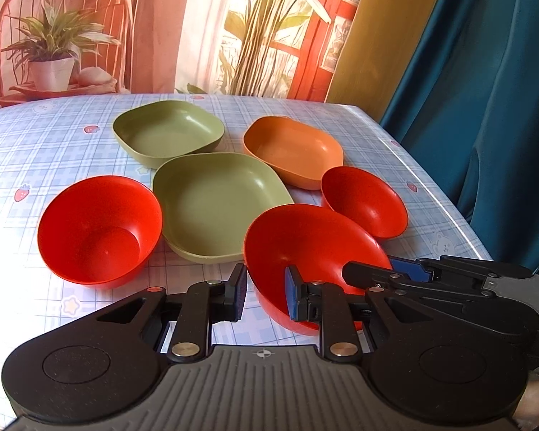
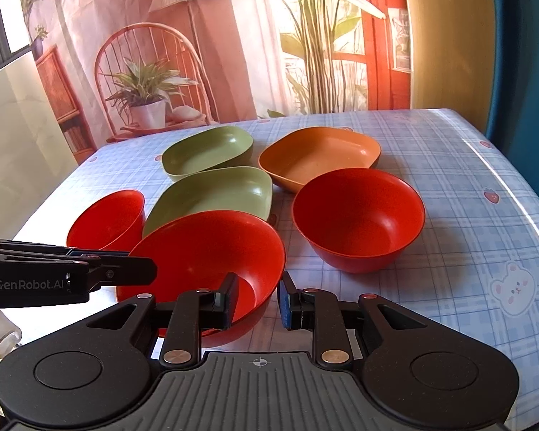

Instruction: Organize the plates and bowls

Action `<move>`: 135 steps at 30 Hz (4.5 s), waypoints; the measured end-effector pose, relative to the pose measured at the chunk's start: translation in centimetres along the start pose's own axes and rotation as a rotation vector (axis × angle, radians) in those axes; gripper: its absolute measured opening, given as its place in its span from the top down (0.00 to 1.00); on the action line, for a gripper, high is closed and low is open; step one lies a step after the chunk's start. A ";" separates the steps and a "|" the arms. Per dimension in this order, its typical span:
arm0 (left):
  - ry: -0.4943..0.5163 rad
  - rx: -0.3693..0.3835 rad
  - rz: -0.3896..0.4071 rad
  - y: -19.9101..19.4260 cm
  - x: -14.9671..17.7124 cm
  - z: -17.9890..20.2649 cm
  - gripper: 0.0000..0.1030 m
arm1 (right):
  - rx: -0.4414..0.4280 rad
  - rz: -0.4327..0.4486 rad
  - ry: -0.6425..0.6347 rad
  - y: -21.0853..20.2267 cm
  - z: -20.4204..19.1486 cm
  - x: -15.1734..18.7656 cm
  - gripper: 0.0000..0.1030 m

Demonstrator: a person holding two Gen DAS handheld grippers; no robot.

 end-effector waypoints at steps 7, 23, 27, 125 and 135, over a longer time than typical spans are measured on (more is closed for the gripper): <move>-0.008 -0.005 0.061 -1.8 -0.8 -0.6 0.76 | -0.018 0.008 -0.026 -0.4 -1.2 -1.6 0.78; -0.120 -0.076 0.156 -4.9 -2.3 -4.9 0.76 | -0.098 0.020 -0.137 1.7 -7.1 -5.8 0.78; -0.164 -0.100 0.167 -5.2 -2.6 -6.5 0.76 | -0.126 0.022 -0.170 3.0 -9.0 -6.7 0.78; 0.197 -0.225 0.117 5.3 -5.4 6.2 0.00 | 0.185 0.092 -0.034 1.6 10.8 -5.1 0.00; 0.200 -0.137 0.064 7.2 -4.7 7.4 0.11 | 0.186 0.096 -0.030 1.8 12.8 -4.0 0.03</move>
Point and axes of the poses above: each gripper's, at about its wrist camera, not at the fingertips, and y roughly the way its jaws point, z to its right, x to its underside, the point moved 4 cm from there along y, roughly the way its jaws point, and after that the axes turned 5 degrees about z, right-handed, at the moved point
